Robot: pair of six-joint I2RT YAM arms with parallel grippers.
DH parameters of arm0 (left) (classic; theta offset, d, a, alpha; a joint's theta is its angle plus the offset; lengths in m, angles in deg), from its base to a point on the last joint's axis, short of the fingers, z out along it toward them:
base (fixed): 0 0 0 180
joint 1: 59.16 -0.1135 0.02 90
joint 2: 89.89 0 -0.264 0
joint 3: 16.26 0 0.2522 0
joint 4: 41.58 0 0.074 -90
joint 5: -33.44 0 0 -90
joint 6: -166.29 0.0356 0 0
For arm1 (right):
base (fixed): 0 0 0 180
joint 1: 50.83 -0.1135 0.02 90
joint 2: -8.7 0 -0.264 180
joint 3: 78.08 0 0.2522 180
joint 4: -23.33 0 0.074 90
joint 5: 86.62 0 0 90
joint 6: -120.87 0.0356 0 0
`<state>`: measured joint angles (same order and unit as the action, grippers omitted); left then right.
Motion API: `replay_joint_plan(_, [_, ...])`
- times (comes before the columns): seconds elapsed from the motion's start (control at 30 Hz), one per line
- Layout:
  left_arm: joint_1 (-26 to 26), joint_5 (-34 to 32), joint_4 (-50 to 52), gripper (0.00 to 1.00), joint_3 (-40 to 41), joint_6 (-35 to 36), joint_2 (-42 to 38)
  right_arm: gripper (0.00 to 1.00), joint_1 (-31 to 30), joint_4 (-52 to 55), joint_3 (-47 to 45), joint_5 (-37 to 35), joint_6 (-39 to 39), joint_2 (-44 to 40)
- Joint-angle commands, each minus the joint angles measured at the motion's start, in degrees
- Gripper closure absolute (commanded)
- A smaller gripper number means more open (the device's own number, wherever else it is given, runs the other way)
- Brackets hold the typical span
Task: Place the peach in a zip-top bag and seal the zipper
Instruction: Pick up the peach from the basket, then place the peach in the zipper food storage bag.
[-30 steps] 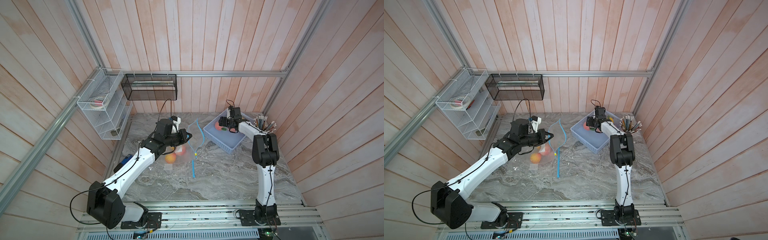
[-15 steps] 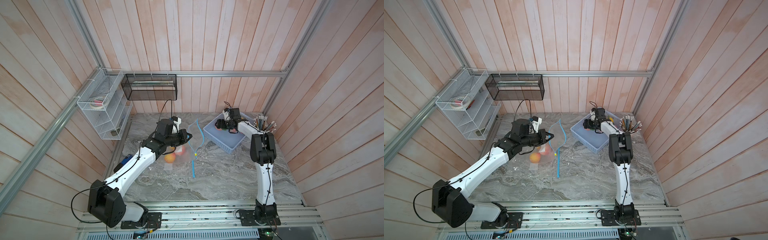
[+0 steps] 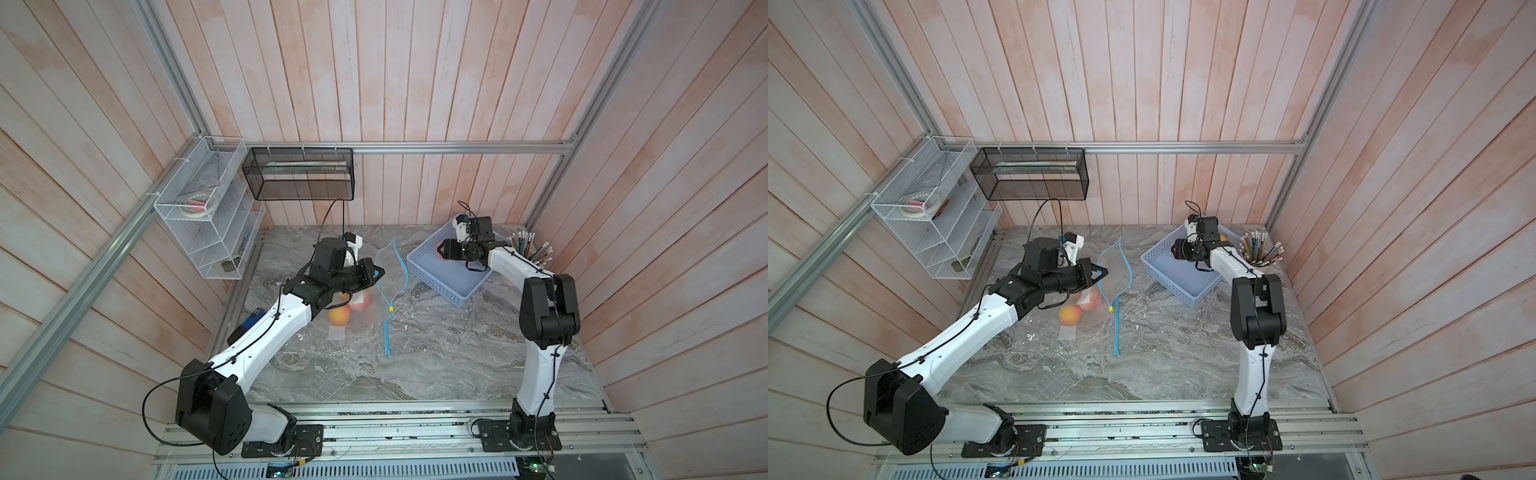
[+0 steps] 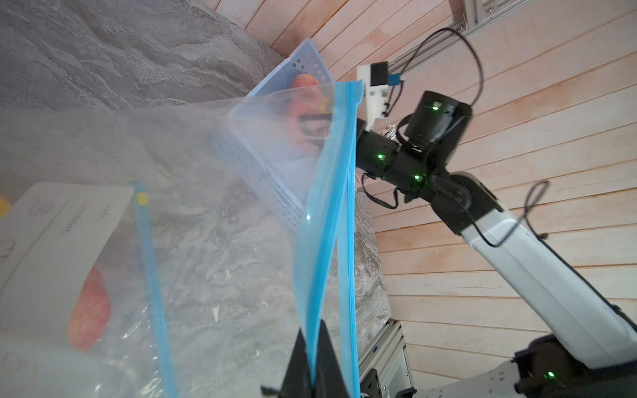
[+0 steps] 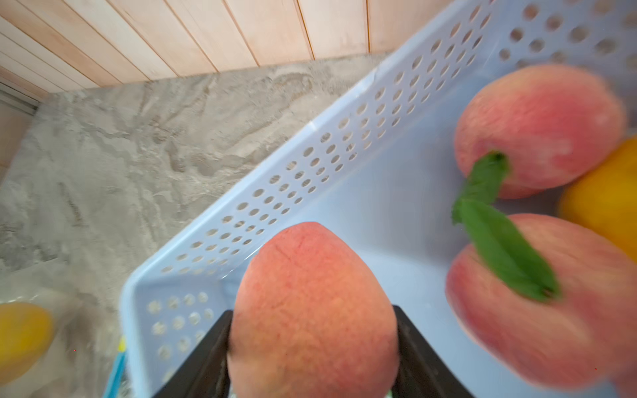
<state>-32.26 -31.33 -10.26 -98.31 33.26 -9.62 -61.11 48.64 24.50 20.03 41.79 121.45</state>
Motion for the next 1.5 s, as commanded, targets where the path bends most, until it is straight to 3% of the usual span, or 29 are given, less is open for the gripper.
replay_joint_plan(0.0, [-0.3, 0.7, -0.6, 1.0, -0.3, 1.5, 0.7, 0.4, -0.6, -3.8, -4.4, 1.7, 0.7, -9.8])
replay_joint_plan(0.23, [0.0, 0.5, -0.2, 1.0, -1.4, 2.5, 0.8, 0.41, -5.0, -6.3, -13.9, 8.6, 0.6, -25.4])
replay_joint_plan(0.43, [0.4, -0.5, 1.1, 1.0, -2.2, 3.7, 0.2, 0.41, -10.7, -9.8, -17.4, 14.1, 1.1, -33.2])
replay_joint_plan(0.67, [0.8, -0.8, 1.5, 1.0, -2.4, 4.3, -0.3, 0.41, -19.0, -11.7, -17.7, 13.4, 2.0, -33.5])
replay_joint_plan(1.07, [0.8, -0.6, 2.1, 1.0, -2.2, 5.0, -1.3, 0.4, -22.6, -8.3, -16.9, 13.5, 0.5, -29.5])
replay_joint_plan(1.17, [0.8, -1.0, 2.2, 1.0, -2.2, 4.7, -1.5, 0.35, -23.1, -7.1, -16.6, 13.6, -0.4, -28.9])
replay_joint_plan(1.33, [0.8, -1.9, 3.2, 1.0, -2.8, 5.0, -1.7, 0.16, -23.3, -5.4, -15.7, 11.8, -1.0, -29.5])
replay_joint_plan(1.47, [0.8, -3.5, 6.3, 1.0, -4.5, 7.5, -1.6, 0.11, -22.8, -6.0, -15.3, 7.9, 0.3, -31.8])
